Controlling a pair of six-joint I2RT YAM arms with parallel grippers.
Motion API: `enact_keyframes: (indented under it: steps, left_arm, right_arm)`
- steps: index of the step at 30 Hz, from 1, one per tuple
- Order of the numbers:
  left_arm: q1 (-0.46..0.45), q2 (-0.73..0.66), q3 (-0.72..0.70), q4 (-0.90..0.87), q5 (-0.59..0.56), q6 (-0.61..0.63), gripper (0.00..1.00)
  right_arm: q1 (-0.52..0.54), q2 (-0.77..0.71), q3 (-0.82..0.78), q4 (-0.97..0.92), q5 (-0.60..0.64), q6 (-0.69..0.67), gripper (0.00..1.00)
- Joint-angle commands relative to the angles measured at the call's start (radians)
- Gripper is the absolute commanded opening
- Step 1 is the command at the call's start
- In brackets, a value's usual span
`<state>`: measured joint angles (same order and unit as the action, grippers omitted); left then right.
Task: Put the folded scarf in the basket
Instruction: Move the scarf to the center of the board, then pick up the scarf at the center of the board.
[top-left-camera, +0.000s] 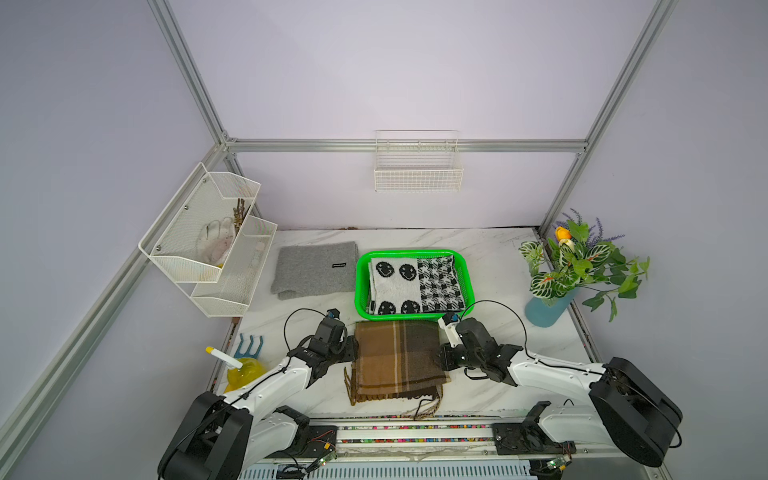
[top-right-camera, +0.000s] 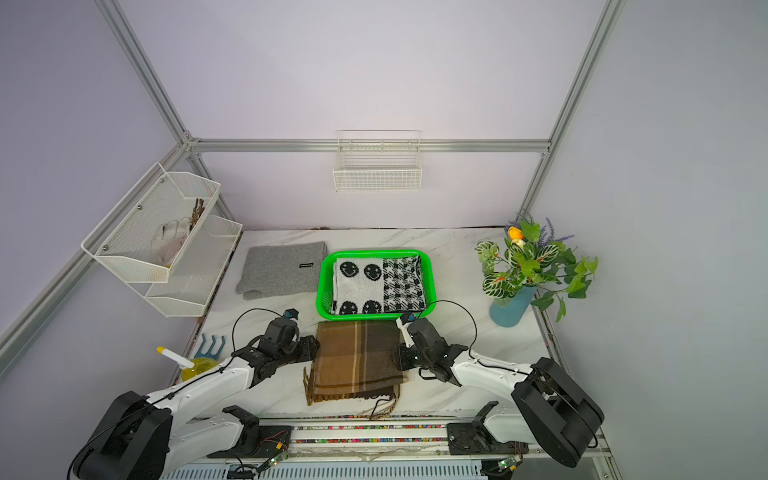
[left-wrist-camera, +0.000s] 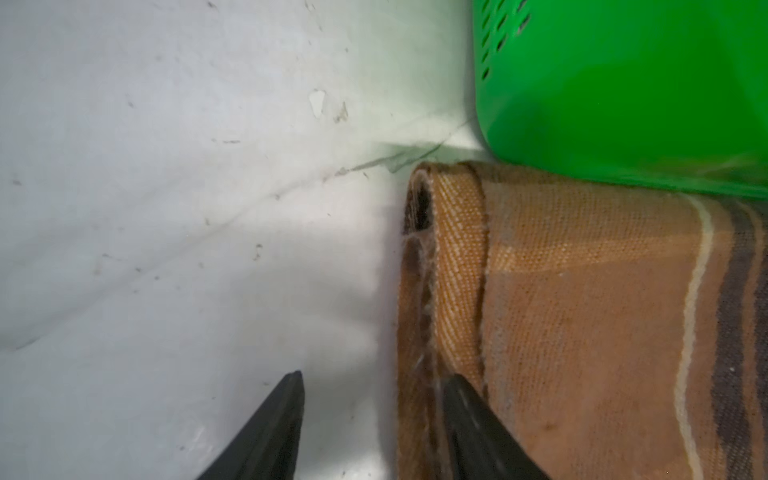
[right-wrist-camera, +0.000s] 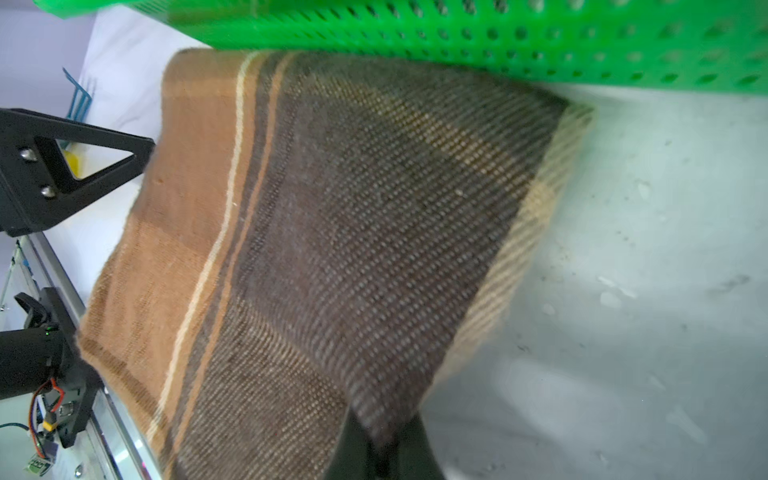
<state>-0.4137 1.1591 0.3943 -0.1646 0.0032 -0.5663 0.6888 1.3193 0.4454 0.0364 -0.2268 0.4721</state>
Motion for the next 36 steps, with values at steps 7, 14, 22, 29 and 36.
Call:
enact_keyframes:
  steps: [7,14,22,29,36]
  left_arm:
    - [-0.002,-0.013,-0.027,0.115,0.134,-0.029,0.61]
    - [-0.002,0.012,-0.045,0.129,0.158,-0.030,0.62]
    - [-0.002,0.001,-0.059,0.151,0.178,-0.029,0.63]
    - [-0.017,0.037,-0.043,0.129,0.174,-0.017,0.64]
    - [-0.044,0.172,-0.021,0.179,0.260,-0.021,0.64]
  right_arm:
    - [-0.015,-0.053,-0.018,-0.015,0.061,0.025,0.44]
    - [-0.025,-0.028,-0.020,0.050,-0.061,0.043,0.49]
    - [-0.036,0.047,-0.015,0.069,-0.077,0.064,0.54]
    - [-0.035,0.085,-0.021,0.127,-0.143,0.078,0.57]
    - [-0.029,0.158,-0.011,0.181,-0.234,0.078,0.62]
